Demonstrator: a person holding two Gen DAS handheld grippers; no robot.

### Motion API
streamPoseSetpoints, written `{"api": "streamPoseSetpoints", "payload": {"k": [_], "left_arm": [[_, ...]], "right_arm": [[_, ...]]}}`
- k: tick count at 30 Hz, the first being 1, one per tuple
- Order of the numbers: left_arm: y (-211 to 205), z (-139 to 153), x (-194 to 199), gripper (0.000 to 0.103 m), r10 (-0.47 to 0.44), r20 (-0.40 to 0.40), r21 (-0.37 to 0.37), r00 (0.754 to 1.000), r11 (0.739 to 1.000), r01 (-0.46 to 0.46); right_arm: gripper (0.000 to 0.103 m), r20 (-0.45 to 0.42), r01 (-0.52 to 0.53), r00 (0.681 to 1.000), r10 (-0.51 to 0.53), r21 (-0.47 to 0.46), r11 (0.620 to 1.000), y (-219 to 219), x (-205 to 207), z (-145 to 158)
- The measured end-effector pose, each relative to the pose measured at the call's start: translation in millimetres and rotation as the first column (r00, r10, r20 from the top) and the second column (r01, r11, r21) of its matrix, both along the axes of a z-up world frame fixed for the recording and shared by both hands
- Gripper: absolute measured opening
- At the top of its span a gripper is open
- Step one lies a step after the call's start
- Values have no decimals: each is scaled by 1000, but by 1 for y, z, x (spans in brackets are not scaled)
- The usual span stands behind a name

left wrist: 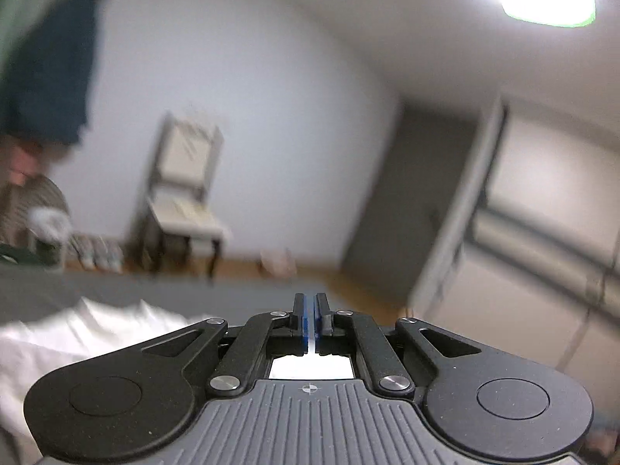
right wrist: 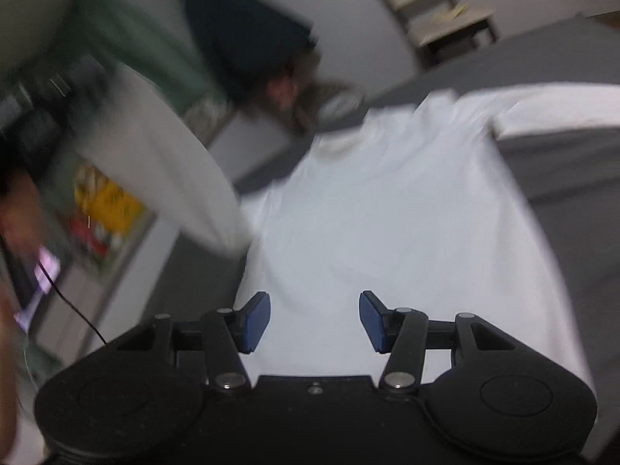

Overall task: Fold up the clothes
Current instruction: 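Move the closed left gripper over the shirt toward the collar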

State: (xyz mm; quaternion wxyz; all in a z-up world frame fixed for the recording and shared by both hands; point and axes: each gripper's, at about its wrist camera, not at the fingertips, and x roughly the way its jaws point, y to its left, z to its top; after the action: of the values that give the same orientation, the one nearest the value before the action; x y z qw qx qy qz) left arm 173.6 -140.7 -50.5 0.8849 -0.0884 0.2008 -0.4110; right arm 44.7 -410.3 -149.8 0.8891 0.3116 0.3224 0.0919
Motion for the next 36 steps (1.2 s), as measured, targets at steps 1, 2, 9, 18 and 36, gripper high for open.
{"api": "streamPoseSetpoints", "payload": {"k": [1,2,9,18,36], "left_arm": [[-9,-14,-4,2,0,-19,22,1000,1000,1],[-12,-25,-7,2,8,-38,34,999,999,-7],[-38,-102,-29,3,74,-171,122,983,991,-54],[27,-131,-19,4,275,-168,233,946,944,-233],[169,-176,72,5,484,-296,175,823,875,-452]], "right_arm": [[51,3,30,1000,-30,6,1000,-14,-5,3],[52,3,52,999,-52,5,999,-25,-8,3],[52,-96,100,990,-102,-24,995,-71,0,-26],[53,-179,-107,981,75,-174,979,-18,92,-68],[5,-185,77,977,-102,-140,987,-1,144,-110]]}}
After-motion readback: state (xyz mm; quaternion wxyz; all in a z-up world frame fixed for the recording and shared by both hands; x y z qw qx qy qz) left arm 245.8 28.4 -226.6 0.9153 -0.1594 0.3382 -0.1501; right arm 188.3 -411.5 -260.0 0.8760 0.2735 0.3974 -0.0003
